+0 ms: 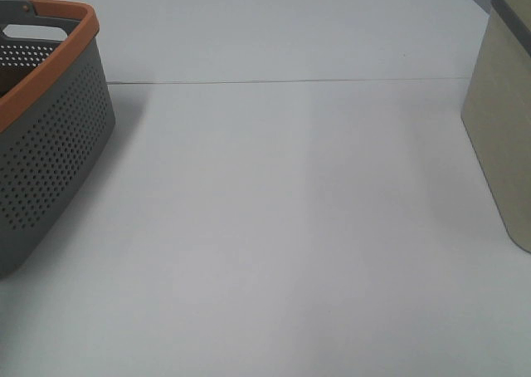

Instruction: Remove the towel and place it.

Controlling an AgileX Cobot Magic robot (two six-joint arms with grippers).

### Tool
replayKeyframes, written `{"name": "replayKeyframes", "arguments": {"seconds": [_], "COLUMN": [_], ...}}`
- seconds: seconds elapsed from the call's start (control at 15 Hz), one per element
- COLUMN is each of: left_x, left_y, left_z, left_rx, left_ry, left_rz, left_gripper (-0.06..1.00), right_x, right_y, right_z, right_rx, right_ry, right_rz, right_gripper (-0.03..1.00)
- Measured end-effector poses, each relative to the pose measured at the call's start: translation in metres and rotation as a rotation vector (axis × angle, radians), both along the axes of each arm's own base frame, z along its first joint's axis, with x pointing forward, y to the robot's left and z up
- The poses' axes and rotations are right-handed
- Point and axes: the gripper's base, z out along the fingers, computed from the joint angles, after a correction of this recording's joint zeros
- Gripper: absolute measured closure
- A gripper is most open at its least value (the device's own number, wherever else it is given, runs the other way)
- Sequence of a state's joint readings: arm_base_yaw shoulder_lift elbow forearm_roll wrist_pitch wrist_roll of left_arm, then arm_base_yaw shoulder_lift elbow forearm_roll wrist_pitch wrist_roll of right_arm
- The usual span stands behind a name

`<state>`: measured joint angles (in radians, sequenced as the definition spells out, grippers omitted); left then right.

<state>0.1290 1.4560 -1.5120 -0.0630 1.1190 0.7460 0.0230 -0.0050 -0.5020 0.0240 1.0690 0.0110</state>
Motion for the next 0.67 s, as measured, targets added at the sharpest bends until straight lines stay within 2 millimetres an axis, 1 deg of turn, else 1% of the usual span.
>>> {"name": "replayKeyframes", "arguments": {"seconds": [0.13, 0.2, 0.4, 0.53, 0.6, 0.67], "left_x": [-0.009, -0.011, -0.021, -0.027, -0.032, -0.033], "left_y": [-0.006, -0.008, -0.014, -0.018, -0.021, -0.024], "left_z": [0.036, 0.044, 0.078, 0.101, 0.119, 0.128], "left_rx": [-0.075, -0.095, -0.153, -0.170, -0.198, -0.217], "left_ry": [-0.110, -0.131, -0.200, -0.279, -0.345, -0.375], "left_rz": [0.032, 0.033, 0.013, -0.004, -0.024, -0.038], "left_gripper": [0.94, 0.94, 0.94, 0.94, 0.94, 0.94], "right_x": [0.000, 0.000, 0.000, 0.000, 0.000, 0.000], "right_y": [0.000, 0.000, 0.000, 0.000, 0.002, 0.002], "right_z": [0.000, 0.000, 0.000, 0.000, 0.000, 0.000], "right_rx": [0.000, 0.000, 0.000, 0.001, 0.017, 0.026], "right_ry": [0.000, 0.000, 0.000, 0.000, 0.000, -0.001], "right_rz": [0.000, 0.000, 0.000, -0.001, 0.009, 0.015], "right_gripper": [0.34, 0.34, 0.34, 0.34, 0.34, 0.34]}}
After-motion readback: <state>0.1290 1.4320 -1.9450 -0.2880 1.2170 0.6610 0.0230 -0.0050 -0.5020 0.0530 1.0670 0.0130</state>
